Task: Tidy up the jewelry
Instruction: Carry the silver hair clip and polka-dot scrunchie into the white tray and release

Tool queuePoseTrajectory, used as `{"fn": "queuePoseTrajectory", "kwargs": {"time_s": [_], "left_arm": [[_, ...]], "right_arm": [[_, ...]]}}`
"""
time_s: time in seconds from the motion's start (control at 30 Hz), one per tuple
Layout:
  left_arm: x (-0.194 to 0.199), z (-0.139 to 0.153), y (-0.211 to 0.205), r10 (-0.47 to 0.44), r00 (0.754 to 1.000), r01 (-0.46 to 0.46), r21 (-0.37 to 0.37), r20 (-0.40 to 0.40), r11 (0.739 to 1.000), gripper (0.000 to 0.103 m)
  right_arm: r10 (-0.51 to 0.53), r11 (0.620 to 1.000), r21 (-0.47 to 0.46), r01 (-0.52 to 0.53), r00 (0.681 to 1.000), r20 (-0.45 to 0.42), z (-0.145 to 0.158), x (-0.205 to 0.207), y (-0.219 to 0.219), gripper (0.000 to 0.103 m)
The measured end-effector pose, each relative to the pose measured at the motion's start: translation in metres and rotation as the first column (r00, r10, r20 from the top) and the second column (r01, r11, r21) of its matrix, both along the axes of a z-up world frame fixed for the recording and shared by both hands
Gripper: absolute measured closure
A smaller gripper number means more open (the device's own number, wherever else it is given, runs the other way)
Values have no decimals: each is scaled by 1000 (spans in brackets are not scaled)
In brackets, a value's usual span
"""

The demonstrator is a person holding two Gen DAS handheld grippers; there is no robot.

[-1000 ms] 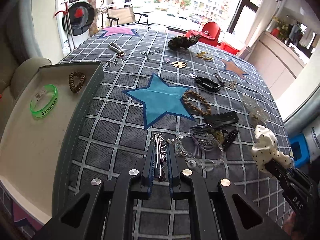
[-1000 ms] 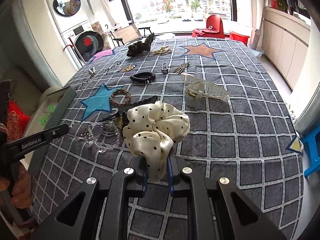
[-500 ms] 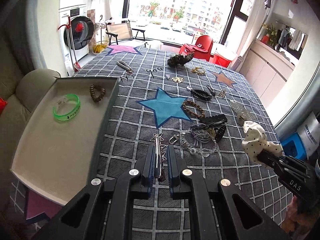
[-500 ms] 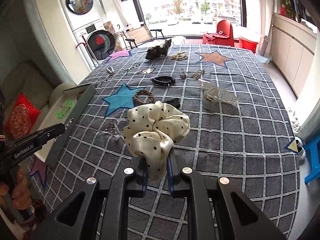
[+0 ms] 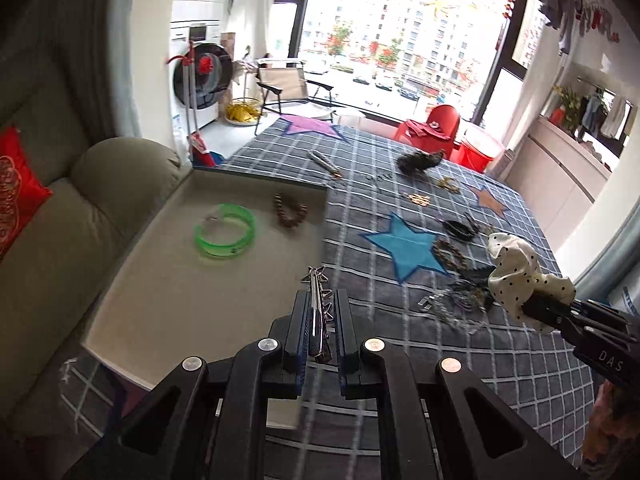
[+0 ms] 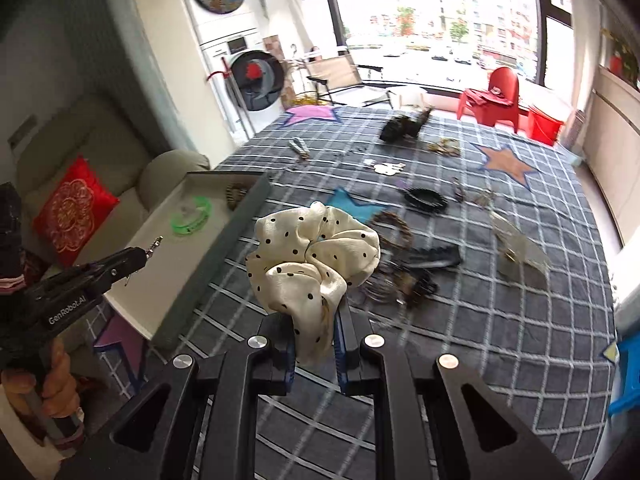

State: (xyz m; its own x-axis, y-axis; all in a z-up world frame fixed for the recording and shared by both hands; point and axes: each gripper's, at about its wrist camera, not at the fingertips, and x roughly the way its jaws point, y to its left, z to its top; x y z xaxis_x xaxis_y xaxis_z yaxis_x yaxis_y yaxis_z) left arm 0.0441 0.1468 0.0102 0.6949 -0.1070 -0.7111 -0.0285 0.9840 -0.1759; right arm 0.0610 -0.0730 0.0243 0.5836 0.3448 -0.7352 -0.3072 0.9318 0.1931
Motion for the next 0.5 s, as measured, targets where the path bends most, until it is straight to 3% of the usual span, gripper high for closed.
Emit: {"fn": "queuePoseTrajectory", "kwargs": {"time_s": [0.23,0.5], "left_arm": [[18,-5,52,97,995,-97,25,0,995,90],[55,-31,94,180,982,-177,48,-56,983,90]], "right_arm": [[106,994,6,-106,994,5,12,32,62,86],[209,978,6,-209,978,-10,9,82,128,86]]}}
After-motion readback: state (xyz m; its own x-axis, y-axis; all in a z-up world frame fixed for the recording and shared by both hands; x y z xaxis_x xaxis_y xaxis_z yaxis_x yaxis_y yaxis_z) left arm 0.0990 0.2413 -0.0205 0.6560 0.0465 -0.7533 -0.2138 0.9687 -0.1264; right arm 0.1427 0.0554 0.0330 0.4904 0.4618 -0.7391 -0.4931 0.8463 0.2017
